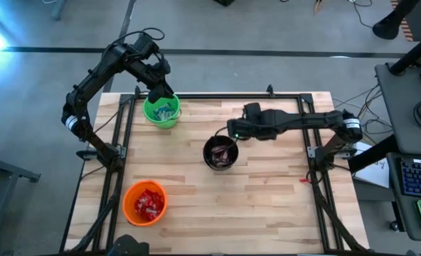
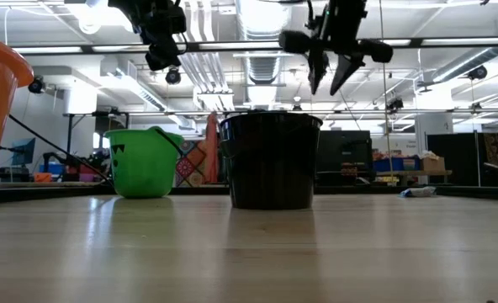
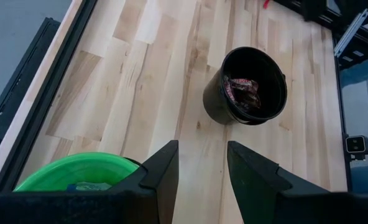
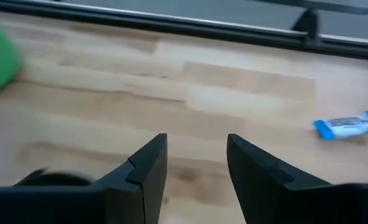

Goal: Sort candy
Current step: Put the white chocolate into the green bucket

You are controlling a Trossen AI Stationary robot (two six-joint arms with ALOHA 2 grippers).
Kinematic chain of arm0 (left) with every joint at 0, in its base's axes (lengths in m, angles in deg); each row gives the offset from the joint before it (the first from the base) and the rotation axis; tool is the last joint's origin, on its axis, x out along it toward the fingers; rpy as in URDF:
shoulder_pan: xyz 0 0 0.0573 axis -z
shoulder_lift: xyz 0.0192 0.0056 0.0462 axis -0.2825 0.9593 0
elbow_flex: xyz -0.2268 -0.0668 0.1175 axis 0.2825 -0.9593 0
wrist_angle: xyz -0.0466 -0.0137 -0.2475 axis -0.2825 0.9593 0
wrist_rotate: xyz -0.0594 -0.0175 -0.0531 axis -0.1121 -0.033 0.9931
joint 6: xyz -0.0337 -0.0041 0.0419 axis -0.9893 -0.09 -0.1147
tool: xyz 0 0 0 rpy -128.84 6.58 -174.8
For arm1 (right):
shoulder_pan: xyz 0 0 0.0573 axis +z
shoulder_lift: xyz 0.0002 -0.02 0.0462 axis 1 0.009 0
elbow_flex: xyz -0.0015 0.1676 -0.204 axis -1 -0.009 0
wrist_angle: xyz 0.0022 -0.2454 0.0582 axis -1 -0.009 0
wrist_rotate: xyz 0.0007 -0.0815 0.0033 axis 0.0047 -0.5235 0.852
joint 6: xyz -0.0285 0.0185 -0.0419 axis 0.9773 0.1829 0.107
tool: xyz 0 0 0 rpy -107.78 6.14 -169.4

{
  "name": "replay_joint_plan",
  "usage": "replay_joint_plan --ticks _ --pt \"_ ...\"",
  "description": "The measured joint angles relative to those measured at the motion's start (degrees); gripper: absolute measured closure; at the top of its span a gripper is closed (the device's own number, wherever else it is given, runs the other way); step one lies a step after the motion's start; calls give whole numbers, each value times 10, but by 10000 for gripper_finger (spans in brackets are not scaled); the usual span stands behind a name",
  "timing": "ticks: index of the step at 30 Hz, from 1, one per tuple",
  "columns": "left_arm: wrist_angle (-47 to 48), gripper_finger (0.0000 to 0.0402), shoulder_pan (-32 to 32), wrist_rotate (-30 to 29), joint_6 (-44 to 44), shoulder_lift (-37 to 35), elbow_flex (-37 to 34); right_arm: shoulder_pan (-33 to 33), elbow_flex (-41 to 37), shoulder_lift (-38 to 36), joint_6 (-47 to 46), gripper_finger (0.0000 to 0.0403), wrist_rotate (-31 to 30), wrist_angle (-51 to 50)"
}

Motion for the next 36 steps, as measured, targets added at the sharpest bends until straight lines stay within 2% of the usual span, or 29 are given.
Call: replay_joint_plan --ticks 8,21,29,36 --pt "0 283 0 0 0 0 0 -99 -7 0 -28 248 26 -55" --pt "0 283 0 -3 2 0 0 -283 -59 0 -31 248 108 -43" --pt "0 283 0 -4 12 0 0 -356 -118 0 -46 250 181 1" --pt "0 283 0 -4 20 0 0 -392 -166 0 -81 252 227 3"
